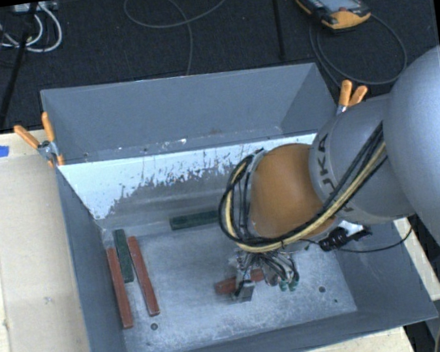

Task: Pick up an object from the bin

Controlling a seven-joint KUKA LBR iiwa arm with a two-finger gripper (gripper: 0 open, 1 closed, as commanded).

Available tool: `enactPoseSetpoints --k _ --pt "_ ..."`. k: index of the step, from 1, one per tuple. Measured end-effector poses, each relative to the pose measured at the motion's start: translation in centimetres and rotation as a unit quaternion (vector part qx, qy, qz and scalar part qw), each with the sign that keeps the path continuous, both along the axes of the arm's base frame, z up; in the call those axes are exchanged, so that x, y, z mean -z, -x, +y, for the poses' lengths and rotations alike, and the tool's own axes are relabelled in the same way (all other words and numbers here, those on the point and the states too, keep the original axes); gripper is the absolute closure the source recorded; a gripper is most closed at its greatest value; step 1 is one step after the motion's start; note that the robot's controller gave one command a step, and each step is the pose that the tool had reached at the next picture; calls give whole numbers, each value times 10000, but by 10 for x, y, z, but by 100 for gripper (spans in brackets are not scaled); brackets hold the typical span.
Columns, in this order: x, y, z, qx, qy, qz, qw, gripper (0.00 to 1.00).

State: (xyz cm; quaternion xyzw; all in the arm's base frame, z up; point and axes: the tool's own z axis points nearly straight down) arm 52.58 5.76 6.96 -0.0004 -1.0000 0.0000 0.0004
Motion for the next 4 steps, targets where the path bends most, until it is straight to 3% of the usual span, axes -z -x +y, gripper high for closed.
enactPoseSetpoints --k 1,2,3,4 --pt "-6 1 -1 -56 2 35 10000 100" --pt "-58 24 40 -1176 6 3 9931 100" --pt "-121 17 39 -2082 -12 16 9781 100" --pt "-82 46 36 -1634 -3 -1 9866 0"
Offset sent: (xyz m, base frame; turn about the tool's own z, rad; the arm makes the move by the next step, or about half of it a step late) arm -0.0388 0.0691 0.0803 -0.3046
